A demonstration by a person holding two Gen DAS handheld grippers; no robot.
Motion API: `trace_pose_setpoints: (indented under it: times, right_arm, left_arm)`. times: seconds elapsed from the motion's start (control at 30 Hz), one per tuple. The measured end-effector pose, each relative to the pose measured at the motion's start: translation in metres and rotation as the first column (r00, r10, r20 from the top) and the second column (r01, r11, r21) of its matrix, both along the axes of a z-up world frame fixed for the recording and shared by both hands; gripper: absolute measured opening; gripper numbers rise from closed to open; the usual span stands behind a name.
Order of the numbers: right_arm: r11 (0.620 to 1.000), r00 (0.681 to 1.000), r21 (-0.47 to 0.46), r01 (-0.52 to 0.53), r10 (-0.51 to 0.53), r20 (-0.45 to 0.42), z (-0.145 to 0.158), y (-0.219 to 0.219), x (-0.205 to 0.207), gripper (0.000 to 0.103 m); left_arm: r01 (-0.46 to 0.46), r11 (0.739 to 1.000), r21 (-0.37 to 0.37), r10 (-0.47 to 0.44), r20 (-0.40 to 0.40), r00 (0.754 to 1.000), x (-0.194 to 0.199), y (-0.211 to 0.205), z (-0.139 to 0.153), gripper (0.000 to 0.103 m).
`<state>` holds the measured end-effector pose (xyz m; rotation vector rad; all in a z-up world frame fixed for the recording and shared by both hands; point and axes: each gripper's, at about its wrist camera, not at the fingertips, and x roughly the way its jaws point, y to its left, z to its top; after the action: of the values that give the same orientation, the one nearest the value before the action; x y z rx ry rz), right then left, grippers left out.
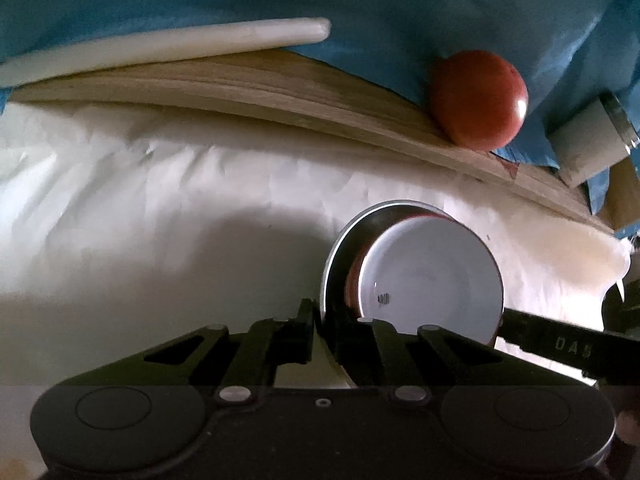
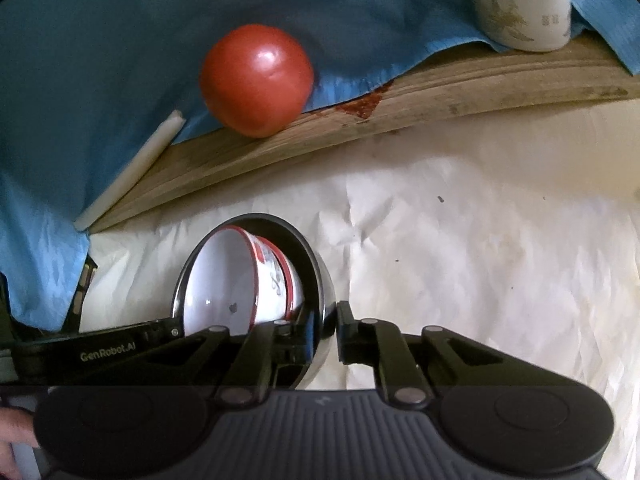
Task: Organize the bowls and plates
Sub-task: 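Close the left tool on the steel bowl rim while the right tool grips it too, then lift the steel bowl stack with both tools and lower it onto the plate stack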
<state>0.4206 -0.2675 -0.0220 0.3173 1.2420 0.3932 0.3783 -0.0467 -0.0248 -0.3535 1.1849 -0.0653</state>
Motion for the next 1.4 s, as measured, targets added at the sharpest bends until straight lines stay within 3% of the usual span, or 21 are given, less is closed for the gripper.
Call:
trace_pose_setpoints:
  times: [0.27,0.67,1.4]
  right_arm:
    - [1.000,0.999,-0.018,0.016,-0.015,0.035,0.010,0.000,-0.005,0.011]
    - [1.000,0.997,0.013,0.009,-0.010,0.074,0.044,-0.003,-0.015,0.011]
    - [0.992,0.991,0.024,-0.126,0.125,0.047,0.055,0.028,-0.040,0.011]
  left_arm:
    - [-0.026,1.000,-0.016,0.026,0.012,1.000,-0.004,-0.006,-0.002,0.008]
    - [-0.057,0.998,-0.026,0.059,0.065,0.996,-0.016,-0.005,0.031,0.008]
    - [-0.134,0.990,-0.034,0.136,0.049,0.990,-0.062,0.028,0.052,0.007]
